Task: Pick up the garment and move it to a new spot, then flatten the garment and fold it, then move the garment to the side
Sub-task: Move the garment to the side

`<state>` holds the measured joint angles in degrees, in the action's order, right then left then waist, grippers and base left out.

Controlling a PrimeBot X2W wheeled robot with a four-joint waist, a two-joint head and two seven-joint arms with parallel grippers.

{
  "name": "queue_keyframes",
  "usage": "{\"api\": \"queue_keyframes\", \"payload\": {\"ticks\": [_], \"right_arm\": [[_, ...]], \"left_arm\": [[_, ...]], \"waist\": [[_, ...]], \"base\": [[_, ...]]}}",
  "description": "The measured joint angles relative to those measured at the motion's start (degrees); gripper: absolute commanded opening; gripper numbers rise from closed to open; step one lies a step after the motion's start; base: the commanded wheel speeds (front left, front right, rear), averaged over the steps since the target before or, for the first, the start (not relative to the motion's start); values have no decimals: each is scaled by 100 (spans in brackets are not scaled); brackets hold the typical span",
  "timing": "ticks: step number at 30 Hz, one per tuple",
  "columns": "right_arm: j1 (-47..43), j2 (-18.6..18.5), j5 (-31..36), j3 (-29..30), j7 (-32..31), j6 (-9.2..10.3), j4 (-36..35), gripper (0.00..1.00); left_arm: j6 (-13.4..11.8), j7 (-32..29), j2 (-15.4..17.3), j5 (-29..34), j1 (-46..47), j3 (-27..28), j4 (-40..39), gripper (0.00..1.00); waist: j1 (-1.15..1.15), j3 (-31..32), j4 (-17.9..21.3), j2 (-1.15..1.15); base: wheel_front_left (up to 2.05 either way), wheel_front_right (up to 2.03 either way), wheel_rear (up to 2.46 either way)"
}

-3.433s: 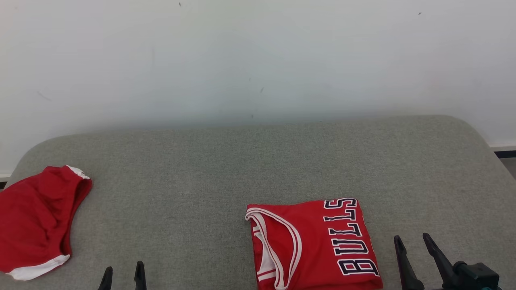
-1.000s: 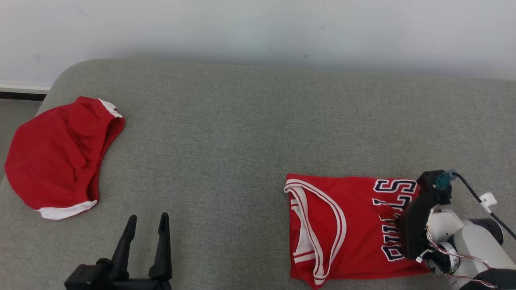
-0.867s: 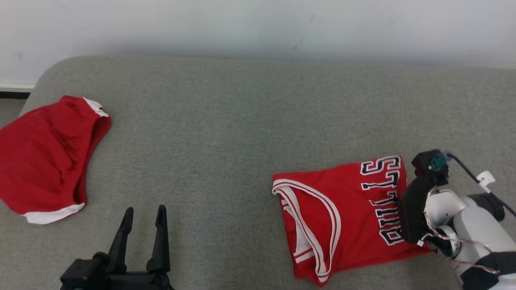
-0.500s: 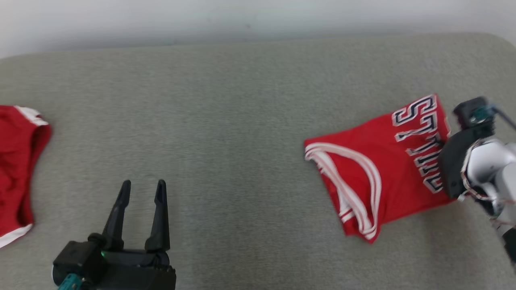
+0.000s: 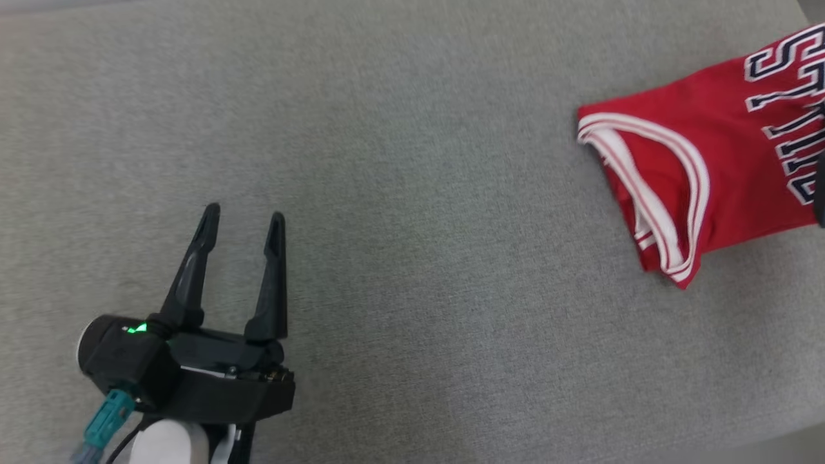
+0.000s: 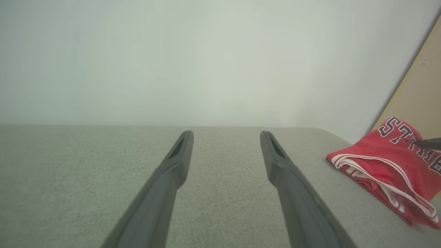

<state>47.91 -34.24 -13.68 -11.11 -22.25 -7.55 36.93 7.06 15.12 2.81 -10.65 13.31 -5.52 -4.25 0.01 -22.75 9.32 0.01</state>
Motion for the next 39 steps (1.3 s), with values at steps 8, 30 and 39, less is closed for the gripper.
{"api": "queue_keyframes", "payload": {"ticks": [8,30,39], "right_arm": [[169,-4,240,342,370,0,207,0],[311,20,826,233,1390,0,258,100],[-205,205,590,-13,1961,0,116,100]], "left_arm": [[18,0,70,59,281,-162,3,100],[44,0,256,29,394,-222,102,100],[44,0,158,3,-23,124,294,100]], "waist": [[0,-460,249,0],[-1,-567,361,-1],[-1,-26,82,-2]], "base": [[0,0,0],[0,0,0],[0,0,0]]}}
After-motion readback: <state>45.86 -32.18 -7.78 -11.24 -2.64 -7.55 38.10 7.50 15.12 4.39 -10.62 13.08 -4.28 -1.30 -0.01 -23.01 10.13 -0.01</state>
